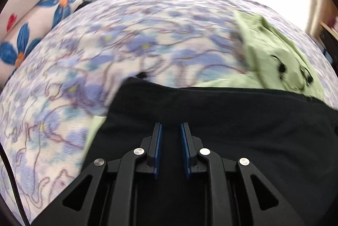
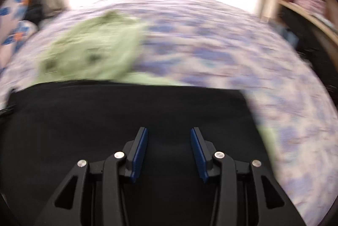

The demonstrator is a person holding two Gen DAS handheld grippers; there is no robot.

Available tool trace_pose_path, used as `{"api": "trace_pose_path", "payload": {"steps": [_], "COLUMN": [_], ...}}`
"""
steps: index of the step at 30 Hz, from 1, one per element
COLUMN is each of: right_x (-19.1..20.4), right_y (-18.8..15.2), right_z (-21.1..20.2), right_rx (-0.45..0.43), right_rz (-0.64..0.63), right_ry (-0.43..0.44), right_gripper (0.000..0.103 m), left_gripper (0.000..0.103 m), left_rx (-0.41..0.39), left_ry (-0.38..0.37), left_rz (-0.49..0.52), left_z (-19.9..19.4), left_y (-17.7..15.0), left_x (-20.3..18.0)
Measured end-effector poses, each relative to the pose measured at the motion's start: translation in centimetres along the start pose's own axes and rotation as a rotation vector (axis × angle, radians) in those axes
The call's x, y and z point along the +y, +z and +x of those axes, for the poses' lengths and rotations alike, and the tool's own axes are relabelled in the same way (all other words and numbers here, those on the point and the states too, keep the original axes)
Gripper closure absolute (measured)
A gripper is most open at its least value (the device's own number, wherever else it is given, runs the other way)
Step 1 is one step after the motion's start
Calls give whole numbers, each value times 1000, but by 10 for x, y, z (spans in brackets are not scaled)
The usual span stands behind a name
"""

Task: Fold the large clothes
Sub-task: 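Lift the held hem with both tools and fold it toward the hood, then lay the hem down below the hood and open both tools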

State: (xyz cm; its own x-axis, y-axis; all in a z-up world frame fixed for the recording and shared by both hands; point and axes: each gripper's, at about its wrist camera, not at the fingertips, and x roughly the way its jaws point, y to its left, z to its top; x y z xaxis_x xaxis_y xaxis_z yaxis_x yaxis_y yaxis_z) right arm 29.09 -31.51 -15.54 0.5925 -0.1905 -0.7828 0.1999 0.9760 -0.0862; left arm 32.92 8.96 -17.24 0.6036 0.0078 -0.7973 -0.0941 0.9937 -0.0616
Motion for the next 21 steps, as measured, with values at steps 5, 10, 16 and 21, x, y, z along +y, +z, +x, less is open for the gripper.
{"api": "trace_pose_path", "payload": {"steps": [5,10,16,21], "right_x": [-62,-34,43,74], "right_y": [-2,-31,-76,-104], "right_z": [-14,-76,-122,-121], "right_rx": [53,17,56,104], "right_rz": [185,165,59,-43], "right_ry": [11,158,354,340], "right_gripper": [61,61,60,60], "left_gripper": [83,63,39,39], "left_rx": [32,22,57,84], "left_ry": [18,-50,-114,-84], "left_rz": [31,47,65,61], "left_z": [-5,-54,-111,-115], "left_y": [3,-25,-86,-124], "left_x": [3,-8,-27,-26]}}
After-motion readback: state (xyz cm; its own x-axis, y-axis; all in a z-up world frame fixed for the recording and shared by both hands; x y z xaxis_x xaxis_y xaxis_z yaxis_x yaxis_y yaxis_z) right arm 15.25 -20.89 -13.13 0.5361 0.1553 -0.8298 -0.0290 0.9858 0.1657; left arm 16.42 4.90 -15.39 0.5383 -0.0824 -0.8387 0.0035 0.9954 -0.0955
